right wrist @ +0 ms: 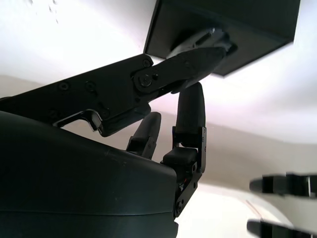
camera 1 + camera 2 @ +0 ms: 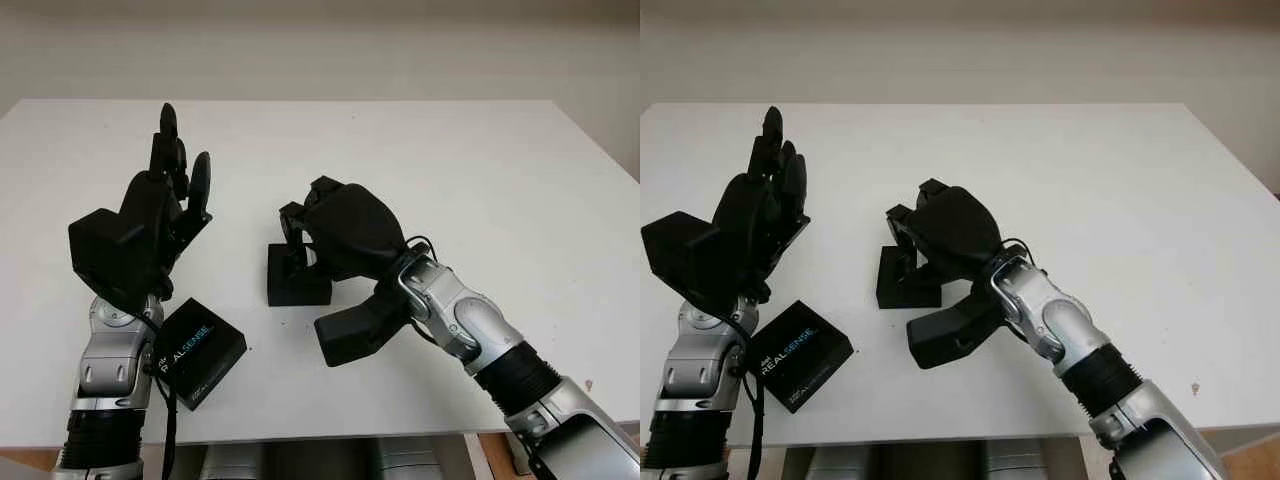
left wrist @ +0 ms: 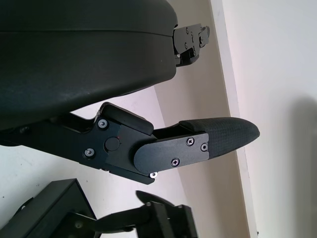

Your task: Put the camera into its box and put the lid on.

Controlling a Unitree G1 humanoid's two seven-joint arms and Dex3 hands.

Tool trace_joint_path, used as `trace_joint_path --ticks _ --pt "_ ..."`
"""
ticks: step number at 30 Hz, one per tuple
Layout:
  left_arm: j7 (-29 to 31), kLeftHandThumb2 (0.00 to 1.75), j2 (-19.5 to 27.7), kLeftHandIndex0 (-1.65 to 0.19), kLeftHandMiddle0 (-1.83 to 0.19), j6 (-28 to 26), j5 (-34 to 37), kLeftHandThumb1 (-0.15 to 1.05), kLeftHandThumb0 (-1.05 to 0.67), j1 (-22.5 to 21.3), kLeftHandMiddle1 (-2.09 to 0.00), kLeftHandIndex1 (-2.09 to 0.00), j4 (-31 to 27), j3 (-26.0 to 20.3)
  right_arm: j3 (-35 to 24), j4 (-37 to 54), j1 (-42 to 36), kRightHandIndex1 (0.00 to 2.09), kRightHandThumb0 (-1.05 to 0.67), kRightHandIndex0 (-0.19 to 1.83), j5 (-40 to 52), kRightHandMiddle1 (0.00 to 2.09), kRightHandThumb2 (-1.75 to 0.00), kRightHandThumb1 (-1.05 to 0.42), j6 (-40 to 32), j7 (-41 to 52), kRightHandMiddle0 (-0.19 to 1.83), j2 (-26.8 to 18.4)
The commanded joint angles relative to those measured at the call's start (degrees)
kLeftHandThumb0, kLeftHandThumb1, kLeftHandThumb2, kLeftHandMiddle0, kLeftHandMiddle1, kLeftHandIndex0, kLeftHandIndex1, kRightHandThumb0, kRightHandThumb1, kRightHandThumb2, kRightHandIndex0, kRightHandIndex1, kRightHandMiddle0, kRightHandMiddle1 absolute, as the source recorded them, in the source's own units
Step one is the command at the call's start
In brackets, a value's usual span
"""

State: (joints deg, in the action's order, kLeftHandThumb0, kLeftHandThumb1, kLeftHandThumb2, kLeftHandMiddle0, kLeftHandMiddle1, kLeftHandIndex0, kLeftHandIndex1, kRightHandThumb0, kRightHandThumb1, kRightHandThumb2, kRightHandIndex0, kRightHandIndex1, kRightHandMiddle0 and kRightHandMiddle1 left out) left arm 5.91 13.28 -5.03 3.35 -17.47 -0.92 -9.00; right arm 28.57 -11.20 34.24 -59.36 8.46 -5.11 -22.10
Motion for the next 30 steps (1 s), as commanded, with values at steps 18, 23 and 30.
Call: trace_joint_path --ticks 18,23,30 --pt "0.3 0.62 0.5 0.19 0.19 -0.7 0.0 1.05 -0.82 -0.5 0.00 0.00 -1.1 0.0 -3.9 -1.4 1.5 1.00 -0.47 0.22 5.6 1.42 -0.06 -0.95 0.6 -1.0 0.53 0.8" --pt "0.2 0.62 0.4 0.19 0.19 -0.6 0.2 1.05 -0.81 -0.8 0.00 0.00 -0.8 -0.1 -2.7 2.2 1.2 0.67 -0.69 0.18 3.9 1.22 -0.05 -0.95 -1.6 5.0 0.38 -0.1" --pt "0.4 0.62 0.5 0.19 0.19 -0.6 0.2 1.05 -0.81 -0.6 0.00 0.00 -0.9 0.0 -1.7 8.9 -0.2 0.18 -0.95 0.16 1.2 0.52 -0.05 -0.92 -5.3 14.2 0.21 -0.2"
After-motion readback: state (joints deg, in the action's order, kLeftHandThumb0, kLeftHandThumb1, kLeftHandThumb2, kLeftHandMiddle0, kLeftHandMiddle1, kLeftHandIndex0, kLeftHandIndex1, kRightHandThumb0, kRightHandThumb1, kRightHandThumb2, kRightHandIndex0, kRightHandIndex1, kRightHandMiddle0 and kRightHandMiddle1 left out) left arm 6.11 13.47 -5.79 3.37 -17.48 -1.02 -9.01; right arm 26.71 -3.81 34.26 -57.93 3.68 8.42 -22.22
